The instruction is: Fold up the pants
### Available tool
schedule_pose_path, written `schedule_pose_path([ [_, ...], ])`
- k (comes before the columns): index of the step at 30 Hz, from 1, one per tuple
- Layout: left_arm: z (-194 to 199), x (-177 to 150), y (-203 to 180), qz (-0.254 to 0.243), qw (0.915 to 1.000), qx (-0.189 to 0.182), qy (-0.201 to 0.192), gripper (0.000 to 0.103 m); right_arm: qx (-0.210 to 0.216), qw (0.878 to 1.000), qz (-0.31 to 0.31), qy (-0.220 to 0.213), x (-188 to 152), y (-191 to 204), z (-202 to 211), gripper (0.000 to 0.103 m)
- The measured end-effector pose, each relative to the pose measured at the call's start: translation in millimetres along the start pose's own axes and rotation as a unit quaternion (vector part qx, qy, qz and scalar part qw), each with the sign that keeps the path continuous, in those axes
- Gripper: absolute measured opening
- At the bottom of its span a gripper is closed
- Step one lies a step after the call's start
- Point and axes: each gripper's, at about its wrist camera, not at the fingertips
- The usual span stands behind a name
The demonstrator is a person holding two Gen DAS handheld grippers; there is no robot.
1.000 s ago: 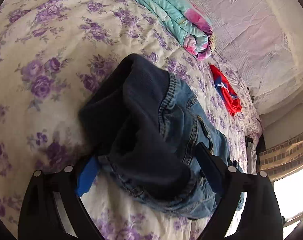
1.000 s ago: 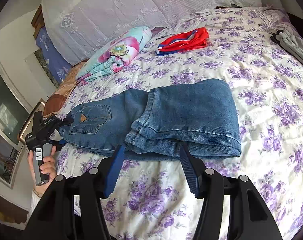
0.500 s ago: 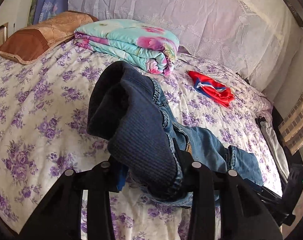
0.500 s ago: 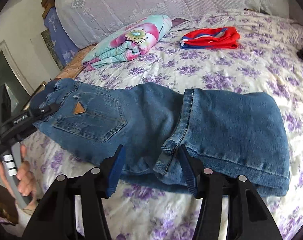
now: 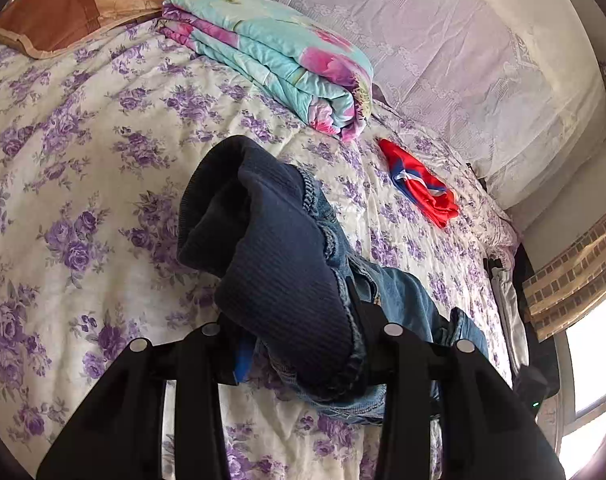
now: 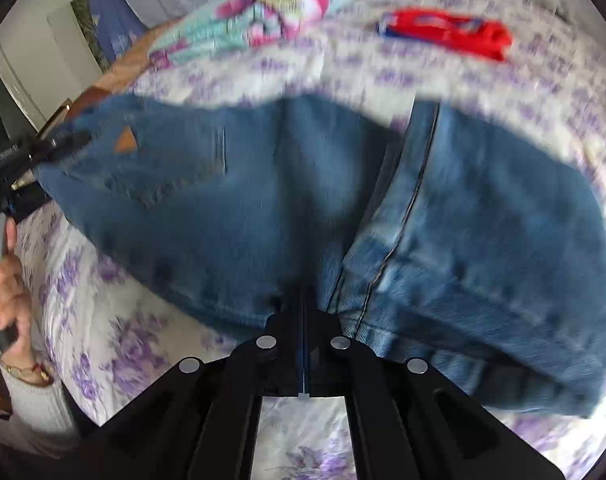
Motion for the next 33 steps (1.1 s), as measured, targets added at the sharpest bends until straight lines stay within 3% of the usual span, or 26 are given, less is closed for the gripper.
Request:
schedule_pose_path([
  [4, -8, -1, 14, 0.014, 0.9999, -0.003, 0.007, 0.037, -0.009, 0.999, 0.023, 0.026, -13, 14, 8, 0.0],
  [6, -10, -1, 20, 0.024, 0.9996, -0.012, 0.011, 0.037, 0.016, 0.998, 0.017, 0.051, -5, 16, 14, 0.002],
  [8, -9, 0, 23, 0.027, 0.9994, -0.016, 0.011, 0.037, 0.047, 0.998, 0.014, 0.035, 12, 19, 30, 0.002],
  [11, -6, -2, 22, 0.026, 0.9995, -0.016, 0.011, 0.037, 0.025, 0.999, 0.021, -0.013, 48, 22, 39, 0.005],
  [13, -4, -4, 23, 0.026, 0.9995, -0.018, 0.01, 0.037, 0.006, 1.0, 0.009, -0.013, 72, 18, 18, 0.005],
  [16, -2, -4, 24, 0.026, 0.9993, -0.021, 0.012, 0.037, -0.016, 0.999, -0.014, 0.031, 90, 5, -37, 0.004],
  [17, -1, -4, 25, 0.026, 0.9993, -0.023, 0.013, 0.037, -0.011, 0.999, -0.017, 0.049, 91, 2, -55, 0.004],
  [18, -1, -3, 26, 0.026, 0.9992, -0.026, 0.014, 0.037, -0.009, 0.999, -0.017, 0.029, 91, 1, -55, 0.001],
  [22, 0, -3, 27, 0.019, 0.9995, -0.02, 0.017, 0.037, 0.008, 0.999, -0.033, 0.041, 86, 0, -42, 0.003],
  [27, 2, -1, 22, 0.015, 0.9996, -0.017, 0.015, 0.037, 0.025, 0.998, 0.015, 0.053, 49, 21, -23, 0.005],
  [31, 13, 1, -8, -0.031, 0.9994, 0.009, -0.006, 0.037, 0.009, 0.998, 0.042, 0.035, 34, 34, -19, 0.005],
  [33, 21, 1, -29, -0.059, 0.9977, 0.027, -0.018, 0.037, 0.029, 0.999, 0.006, 0.024, 41, 26, -19, 0.005],
])
Point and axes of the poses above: each gripper's, at about its wrist camera, not at the fingertips, and z roughly against the way its jaws point, y to its left, x to its top, and after that the axes turned 5 degrees about -z, right-handed
